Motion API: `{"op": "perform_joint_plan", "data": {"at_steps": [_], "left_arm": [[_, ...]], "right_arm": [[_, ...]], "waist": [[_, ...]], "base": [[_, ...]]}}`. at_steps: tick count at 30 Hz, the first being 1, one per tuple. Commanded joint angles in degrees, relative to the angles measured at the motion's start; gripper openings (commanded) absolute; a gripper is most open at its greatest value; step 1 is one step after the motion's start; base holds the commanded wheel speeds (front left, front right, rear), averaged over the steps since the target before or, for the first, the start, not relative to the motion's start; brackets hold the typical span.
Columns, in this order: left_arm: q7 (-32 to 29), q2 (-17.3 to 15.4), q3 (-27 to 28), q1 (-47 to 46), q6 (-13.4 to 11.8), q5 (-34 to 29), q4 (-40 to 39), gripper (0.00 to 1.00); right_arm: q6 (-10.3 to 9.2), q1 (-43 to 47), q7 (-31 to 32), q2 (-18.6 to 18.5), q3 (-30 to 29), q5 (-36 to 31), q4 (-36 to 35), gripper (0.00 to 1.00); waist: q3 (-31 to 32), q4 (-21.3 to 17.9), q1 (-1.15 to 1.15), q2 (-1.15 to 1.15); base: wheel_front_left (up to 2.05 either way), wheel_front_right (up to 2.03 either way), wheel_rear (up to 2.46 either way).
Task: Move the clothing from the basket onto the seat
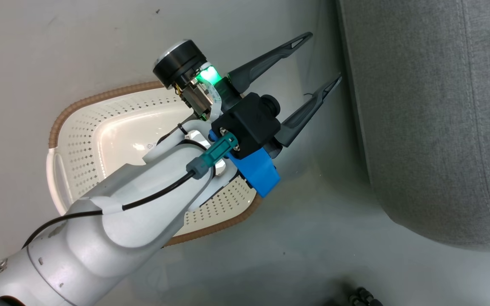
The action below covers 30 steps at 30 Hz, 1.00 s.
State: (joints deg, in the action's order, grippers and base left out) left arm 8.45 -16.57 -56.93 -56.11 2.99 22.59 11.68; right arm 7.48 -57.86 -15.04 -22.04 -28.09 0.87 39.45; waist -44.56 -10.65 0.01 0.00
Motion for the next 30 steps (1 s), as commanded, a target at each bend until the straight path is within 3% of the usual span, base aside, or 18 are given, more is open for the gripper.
{"op": "perform_joint_plan", "data": {"at_steps": [1, 2, 3, 4, 19, 30], "left_arm": [[0.4, 0.0, 0.0, -0.8, -0.2, -0.3, 0.2, 1.00], [0.6, 0.1, 0.0, -0.9, -0.3, -0.3, 0.3, 1.00], [0.8, 0.1, 0.0, -0.8, -0.3, -0.2, 0.5, 1.00], [1.0, 0.2, 0.1, -0.7, -0.4, 0.0, 0.8, 1.00], [5.7, 2.1, 1.3, 5.3, -2.0, 3.2, 5.0, 1.00], [6.8, 2.0, 7.8, 14.2, -4.3, 4.7, 5.1, 1.00]], "right_arm": [[0.03, 0.1, -0.2, -0.6, -0.2, 0.0, 0.0, 0.00], [0.02, 0.0, -0.2, -0.8, -0.6, 0.1, -0.2, 0.23], [0.03, 0.2, -0.2, -0.9, -0.7, 0.1, -0.5, 0.70], [0.03, 0.7, -0.2, -0.9, -0.7, 0.0, -0.8, 1.00], [0.02, 17.7, -0.2, 3.7, 0.5, 0.0, -12.1, 1.00], [0.03, 27.2, -0.2, 8.3, 8.2, 1.9, -21.4, 1.00]], "waist": [[0.0, 0.2, -0.01, 0.00], [0.2, 0.3, -0.01, 0.00], [0.4, 0.3, -0.01, 0.00], [0.8, 0.3, -0.01, 0.00], [12.7, 0.8, -0.01, 0.00], [22.2, 3.7, -0.01, 0.00]], "base": [[0.00, 0.00, 0.00], [0.00, 0.00, 0.00], [0.00, 0.00, 0.00], [0.00, 0.00, 0.00], [0.00, 0.00, 0.00], [0.00, 0.00, 0.00]]}}
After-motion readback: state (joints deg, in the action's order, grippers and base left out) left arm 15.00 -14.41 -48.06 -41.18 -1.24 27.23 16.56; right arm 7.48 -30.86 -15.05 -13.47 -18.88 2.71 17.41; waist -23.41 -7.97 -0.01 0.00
